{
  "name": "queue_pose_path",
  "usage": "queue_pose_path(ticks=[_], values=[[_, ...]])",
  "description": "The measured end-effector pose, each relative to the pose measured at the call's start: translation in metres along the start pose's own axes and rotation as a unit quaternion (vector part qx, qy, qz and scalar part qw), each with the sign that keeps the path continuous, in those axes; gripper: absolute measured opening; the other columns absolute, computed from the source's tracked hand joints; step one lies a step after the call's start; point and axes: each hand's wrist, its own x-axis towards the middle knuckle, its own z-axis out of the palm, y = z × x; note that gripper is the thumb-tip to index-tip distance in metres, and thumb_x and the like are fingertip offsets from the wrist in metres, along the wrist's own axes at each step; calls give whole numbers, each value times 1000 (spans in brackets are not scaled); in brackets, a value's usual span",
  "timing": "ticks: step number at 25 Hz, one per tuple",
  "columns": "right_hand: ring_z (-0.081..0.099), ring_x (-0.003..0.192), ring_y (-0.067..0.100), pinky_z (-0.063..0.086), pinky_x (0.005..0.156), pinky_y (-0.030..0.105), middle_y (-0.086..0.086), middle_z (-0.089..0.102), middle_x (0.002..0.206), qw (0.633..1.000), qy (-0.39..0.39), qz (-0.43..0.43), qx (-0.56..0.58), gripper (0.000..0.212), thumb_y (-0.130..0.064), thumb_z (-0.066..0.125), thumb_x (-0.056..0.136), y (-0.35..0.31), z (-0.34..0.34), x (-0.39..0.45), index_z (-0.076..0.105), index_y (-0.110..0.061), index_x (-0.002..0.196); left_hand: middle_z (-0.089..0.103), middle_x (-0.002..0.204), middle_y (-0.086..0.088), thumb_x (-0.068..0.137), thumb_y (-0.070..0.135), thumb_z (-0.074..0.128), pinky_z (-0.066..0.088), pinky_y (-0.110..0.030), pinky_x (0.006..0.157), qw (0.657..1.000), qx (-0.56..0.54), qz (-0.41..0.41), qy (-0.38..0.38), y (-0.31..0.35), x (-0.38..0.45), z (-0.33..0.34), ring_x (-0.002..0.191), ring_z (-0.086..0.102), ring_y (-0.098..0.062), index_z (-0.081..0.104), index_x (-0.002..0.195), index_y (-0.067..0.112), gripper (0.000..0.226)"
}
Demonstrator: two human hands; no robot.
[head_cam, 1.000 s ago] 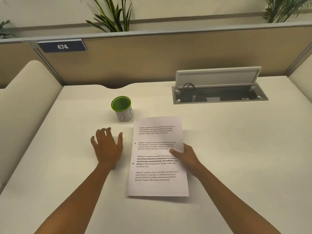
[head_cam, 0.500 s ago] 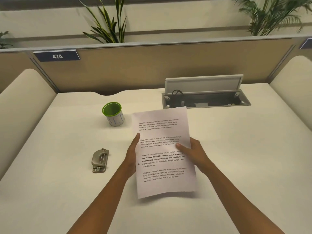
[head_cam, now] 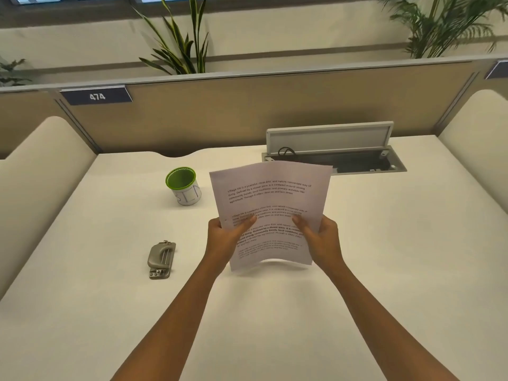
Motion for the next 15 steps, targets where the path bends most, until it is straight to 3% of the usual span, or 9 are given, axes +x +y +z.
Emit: queue_pose_path(ticks=[2, 10, 15], values=[[77, 86, 17, 61, 70, 27, -3, 80, 96, 1000, -10, 1, -3, 17, -24, 74, 88, 9, -2, -6, 75, -17, 103, 81, 86, 4, 72, 24, 90, 59, -22, 62, 1000, -13, 4, 8, -10, -7, 3, 78, 78, -13, 82, 82, 33, 16], [76, 92, 18, 62, 77, 31, -1, 80, 99, 1000, -16, 15, -12, 25, -29, 75, 87, 23, -8, -9, 76, -15, 107, 80, 85, 12, 73, 21, 90, 58, -17, 61, 1000, -9, -13, 10, -20, -13, 7, 78, 77, -7, 80, 84, 42, 26], [76, 89, 16, 60, 72, 26, -2, 80, 97, 999, -10, 34, -11, 15, -25, 75, 88, 29, -9, -12, 76, -19, 102, 81, 90, 7, 72, 18, 91, 59, -19, 63, 999, 15, -44, 14, -29, -13, 10, 83, 77, -12, 79, 90, 24, 23]])
